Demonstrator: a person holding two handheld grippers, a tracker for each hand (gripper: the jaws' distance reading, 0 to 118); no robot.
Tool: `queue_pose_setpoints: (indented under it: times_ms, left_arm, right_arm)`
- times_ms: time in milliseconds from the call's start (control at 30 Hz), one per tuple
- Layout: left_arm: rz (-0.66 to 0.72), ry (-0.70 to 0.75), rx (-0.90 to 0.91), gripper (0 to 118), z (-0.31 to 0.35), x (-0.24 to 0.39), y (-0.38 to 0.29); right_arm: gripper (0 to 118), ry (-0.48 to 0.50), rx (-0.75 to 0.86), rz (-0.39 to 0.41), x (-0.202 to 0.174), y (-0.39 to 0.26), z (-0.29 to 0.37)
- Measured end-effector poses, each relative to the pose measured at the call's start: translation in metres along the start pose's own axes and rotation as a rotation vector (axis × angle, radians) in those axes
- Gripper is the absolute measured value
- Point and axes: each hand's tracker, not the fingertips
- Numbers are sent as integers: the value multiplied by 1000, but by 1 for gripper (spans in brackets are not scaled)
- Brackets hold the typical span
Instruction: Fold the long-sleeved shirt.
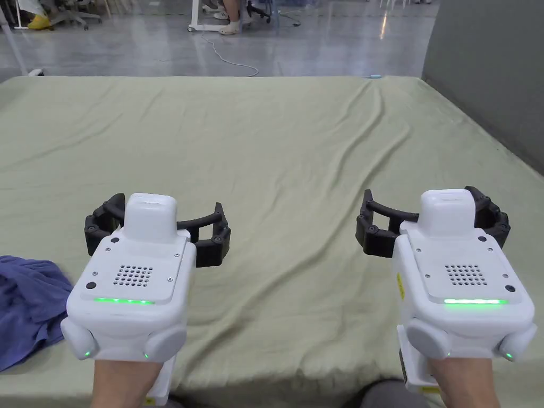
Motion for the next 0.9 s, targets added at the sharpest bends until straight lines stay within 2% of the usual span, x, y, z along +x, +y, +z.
queue_pose_setpoints:
  times_ms: [900]
  left_arm:
    - [5,-8,-8,118,-1,0,3]
  right_arm:
    - [118,2,-4,14,2,2,-2]
